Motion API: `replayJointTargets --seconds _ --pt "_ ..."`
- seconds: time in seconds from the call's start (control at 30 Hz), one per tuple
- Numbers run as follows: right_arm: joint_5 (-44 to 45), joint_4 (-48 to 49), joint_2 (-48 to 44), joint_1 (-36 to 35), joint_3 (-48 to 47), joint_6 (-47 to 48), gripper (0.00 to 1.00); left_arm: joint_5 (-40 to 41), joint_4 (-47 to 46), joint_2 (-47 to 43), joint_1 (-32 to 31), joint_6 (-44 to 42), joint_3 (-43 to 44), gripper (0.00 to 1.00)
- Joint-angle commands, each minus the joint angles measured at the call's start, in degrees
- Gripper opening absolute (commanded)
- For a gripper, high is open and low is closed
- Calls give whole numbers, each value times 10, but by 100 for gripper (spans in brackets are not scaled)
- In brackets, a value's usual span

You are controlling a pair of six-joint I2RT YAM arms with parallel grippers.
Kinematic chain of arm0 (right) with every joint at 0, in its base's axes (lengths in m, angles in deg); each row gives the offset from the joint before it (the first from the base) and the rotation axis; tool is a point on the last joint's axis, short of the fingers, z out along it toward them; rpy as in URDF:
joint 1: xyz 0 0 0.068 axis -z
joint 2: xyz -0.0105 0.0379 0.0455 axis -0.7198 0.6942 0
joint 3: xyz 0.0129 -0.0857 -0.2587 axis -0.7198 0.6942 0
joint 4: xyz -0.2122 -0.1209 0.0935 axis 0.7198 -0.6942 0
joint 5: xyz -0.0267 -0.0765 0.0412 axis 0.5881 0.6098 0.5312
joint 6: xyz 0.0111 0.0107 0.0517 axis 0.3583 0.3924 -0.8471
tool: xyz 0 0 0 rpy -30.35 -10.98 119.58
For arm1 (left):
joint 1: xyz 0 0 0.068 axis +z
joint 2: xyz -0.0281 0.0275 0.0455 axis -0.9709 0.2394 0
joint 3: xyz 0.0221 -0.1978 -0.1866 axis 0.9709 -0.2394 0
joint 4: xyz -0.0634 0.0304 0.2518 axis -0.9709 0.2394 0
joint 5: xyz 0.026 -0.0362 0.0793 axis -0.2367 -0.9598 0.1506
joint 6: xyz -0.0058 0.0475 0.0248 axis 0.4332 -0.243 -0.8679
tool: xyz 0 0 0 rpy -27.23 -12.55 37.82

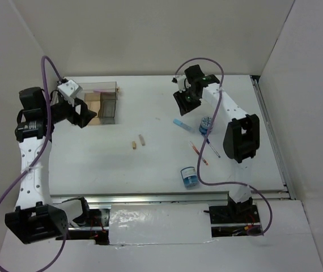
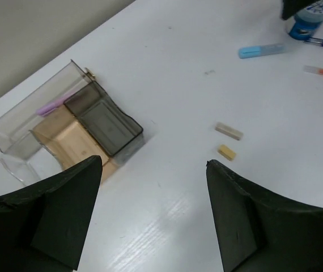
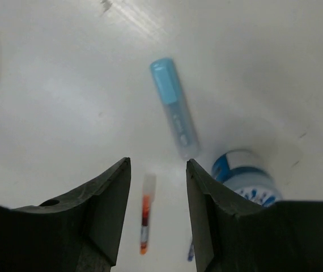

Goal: Sort the stationery into containers
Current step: Pick up the pen from the center of the board.

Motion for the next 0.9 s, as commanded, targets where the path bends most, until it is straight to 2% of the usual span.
replayJointTargets --seconds 0.0,0.23,0.47,0.87 --pt "31 -19 79 5 -68 52 52 -63 3 -74 0 60 -9 86" --pt "45 -15 156 3 -103 84 58 -60 9 -99 -4 65 -38 87" --pt "24 -6 160 -2 -67 91 59 -51 -9 -100 -4 70 -60 87" --pt "26 -23 178 -11 -41 127 47 -52 -36 -97 -5 72 -81 87"
